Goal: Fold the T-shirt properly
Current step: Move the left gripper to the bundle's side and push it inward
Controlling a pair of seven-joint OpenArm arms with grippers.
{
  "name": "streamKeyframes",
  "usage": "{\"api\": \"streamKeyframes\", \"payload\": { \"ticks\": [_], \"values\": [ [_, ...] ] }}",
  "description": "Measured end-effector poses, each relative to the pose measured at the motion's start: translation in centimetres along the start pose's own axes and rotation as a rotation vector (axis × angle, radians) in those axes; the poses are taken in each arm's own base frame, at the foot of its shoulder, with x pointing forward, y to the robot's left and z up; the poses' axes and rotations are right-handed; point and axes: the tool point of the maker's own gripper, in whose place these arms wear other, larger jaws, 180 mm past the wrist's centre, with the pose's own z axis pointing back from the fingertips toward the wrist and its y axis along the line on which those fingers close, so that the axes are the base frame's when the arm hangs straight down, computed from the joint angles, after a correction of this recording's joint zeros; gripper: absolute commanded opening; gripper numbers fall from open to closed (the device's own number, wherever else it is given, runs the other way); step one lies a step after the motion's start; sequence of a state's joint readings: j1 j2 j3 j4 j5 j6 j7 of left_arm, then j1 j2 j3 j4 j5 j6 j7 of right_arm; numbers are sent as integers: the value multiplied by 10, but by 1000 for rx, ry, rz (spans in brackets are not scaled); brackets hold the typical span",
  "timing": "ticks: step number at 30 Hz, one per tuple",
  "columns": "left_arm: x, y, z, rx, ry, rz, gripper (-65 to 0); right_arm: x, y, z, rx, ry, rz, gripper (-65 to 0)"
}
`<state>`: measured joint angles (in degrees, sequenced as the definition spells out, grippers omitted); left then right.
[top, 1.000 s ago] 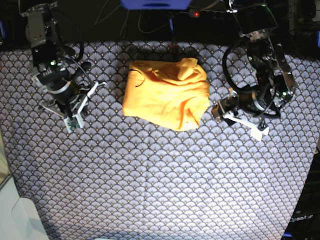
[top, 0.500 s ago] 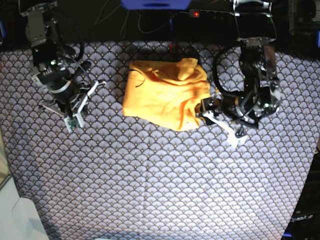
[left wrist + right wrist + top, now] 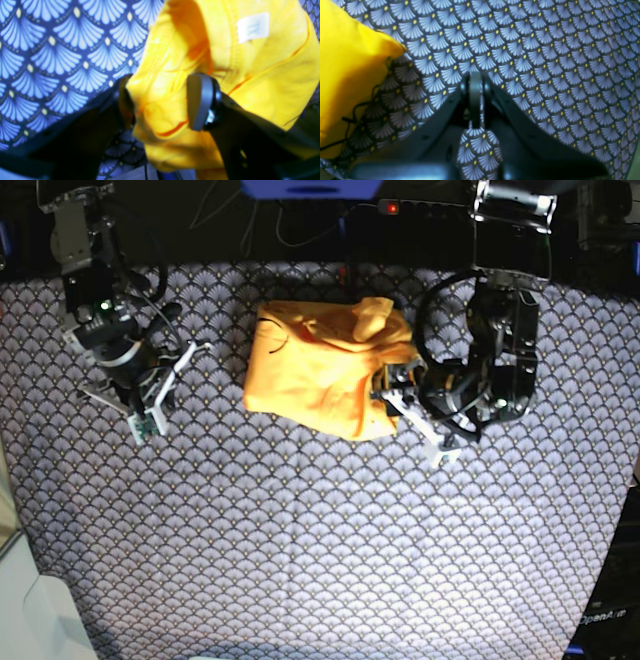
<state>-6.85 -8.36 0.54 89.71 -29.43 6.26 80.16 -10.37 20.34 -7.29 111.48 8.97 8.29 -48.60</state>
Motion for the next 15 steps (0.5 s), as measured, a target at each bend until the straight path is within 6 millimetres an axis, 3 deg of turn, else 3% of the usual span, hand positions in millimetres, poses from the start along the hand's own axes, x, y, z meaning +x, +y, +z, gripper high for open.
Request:
{"api": "streamKeyframes", "payload": {
  "ticks": [3, 5, 10, 15],
  "values": [
    [-1, 2, 0, 2, 1, 0, -327, 0, 0, 0, 0, 0, 0, -650],
    [-2, 1, 0, 0, 4, 2, -364, 0, 0, 0, 0, 0, 0, -650],
    [-5, 2, -2, -2, 6, 6, -640, 0, 0, 0, 0, 0, 0, -650],
    [-13, 4, -4, -1, 23, 13, -650, 0, 0, 0, 0, 0, 0, -650]
  ]
}}
